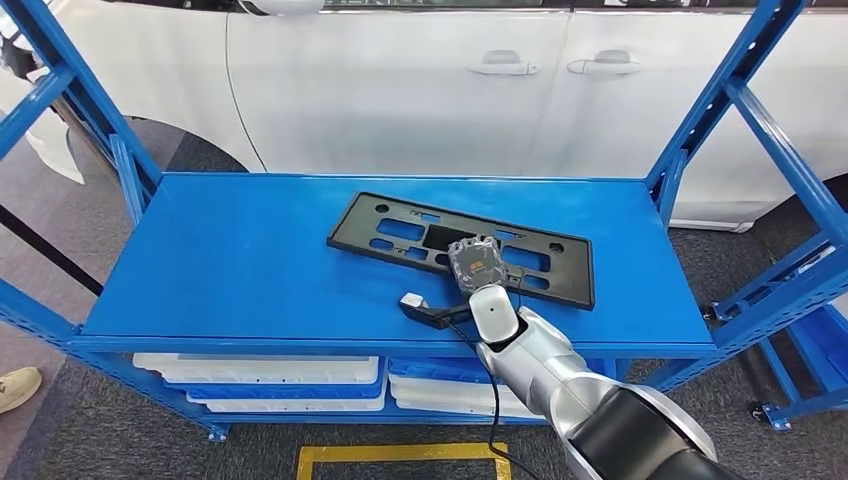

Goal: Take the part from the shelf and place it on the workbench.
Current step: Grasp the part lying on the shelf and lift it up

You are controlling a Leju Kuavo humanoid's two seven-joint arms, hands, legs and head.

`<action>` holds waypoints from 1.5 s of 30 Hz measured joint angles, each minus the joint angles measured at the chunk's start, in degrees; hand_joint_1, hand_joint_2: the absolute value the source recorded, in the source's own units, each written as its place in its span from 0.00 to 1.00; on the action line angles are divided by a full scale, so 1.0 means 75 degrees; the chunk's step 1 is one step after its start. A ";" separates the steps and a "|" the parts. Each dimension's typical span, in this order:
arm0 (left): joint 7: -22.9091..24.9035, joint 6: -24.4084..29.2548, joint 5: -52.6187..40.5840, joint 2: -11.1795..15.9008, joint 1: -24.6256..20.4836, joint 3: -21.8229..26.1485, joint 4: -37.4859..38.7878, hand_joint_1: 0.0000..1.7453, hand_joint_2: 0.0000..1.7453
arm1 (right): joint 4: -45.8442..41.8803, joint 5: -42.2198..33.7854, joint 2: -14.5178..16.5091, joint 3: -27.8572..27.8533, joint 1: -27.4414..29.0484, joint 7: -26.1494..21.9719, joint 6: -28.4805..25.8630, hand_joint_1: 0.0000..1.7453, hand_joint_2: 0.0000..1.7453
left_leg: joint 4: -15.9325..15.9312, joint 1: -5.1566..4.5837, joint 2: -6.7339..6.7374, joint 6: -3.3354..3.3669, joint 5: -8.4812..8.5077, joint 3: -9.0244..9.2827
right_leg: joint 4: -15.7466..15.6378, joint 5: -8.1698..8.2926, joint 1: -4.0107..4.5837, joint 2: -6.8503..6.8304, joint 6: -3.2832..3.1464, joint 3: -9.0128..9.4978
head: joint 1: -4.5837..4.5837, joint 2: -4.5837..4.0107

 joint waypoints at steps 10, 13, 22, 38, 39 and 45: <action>-0.0258 -0.0058 -0.0001 -0.0003 -0.0019 -0.0126 0.0000 0.00 1.00 | 0.0004 0.0011 0.0004 -0.0139 0.0035 -0.0248 -0.0480 1.00 1.00 | 0.0035 -0.0107 -0.0007 -0.0089 -0.0041 0.0000 | -0.0744 0.0456 0.0083 -0.0010 -0.0173 0.0340 | 0.0000 0.0000; -0.0299 -0.0118 -0.0001 -0.0004 -0.0037 -0.0171 0.0000 0.00 1.00 | -0.0093 -0.0337 0.0058 -0.0336 0.0060 -0.0798 -0.1081 1.00 1.00 | 0.0117 -0.0071 -0.0010 -0.0209 -0.0107 -0.0055 | -0.0806 0.0506 0.0065 -0.0025 -0.0276 0.0346 | 0.0000 0.0000; -0.0318 -0.0262 0.0000 0.0023 -0.0079 -0.0182 0.0000 0.00 1.00 | -0.1735 -0.2334 0.0339 -0.2193 0.0461 -0.3544 -0.2208 1.00 1.00 | 0.1044 -0.0002 0.0002 -0.0380 -0.0234 -0.0598 | -0.0826 0.0470 0.0028 -0.0032 -0.0314 0.0397 | 0.0000 0.0000; -0.0613 -0.0791 0.0000 0.0028 -0.0035 -0.0176 0.0000 0.00 1.00 | -1.0480 -1.2727 -0.0477 -0.2755 0.3614 -0.8471 0.3086 1.00 1.00 | 0.0112 -0.0105 -0.0049 0.0015 -0.0124 -0.0061 | -0.0013 0.0334 0.0075 -0.0028 -0.0141 -0.0141 | 0.0000 0.0000; -0.0650 -0.0825 0.0000 0.0027 -0.0046 -0.0176 0.0000 0.00 1.00 | -1.0970 -1.3038 -0.0558 -0.2652 0.3739 -0.8454 0.3611 1.00 1.00 | 0.0124 -0.0123 -0.0038 -0.0015 -0.0152 -0.0049 | -0.0384 0.0460 0.0081 -0.0025 -0.0165 0.0022 | -0.0001 0.0000; -0.0675 -0.0852 0.0000 0.0012 -0.0098 -0.0176 0.0002 0.00 1.00 | -1.2402 -1.3836 -0.0741 -0.2259 0.4191 -0.8246 0.5116 1.00 1.00 | 0.0508 -0.0118 -0.0023 -0.0254 -0.0498 -0.0157 | -0.0711 0.0494 0.0069 -0.0026 -0.0366 0.0185 | 0.0000 0.0000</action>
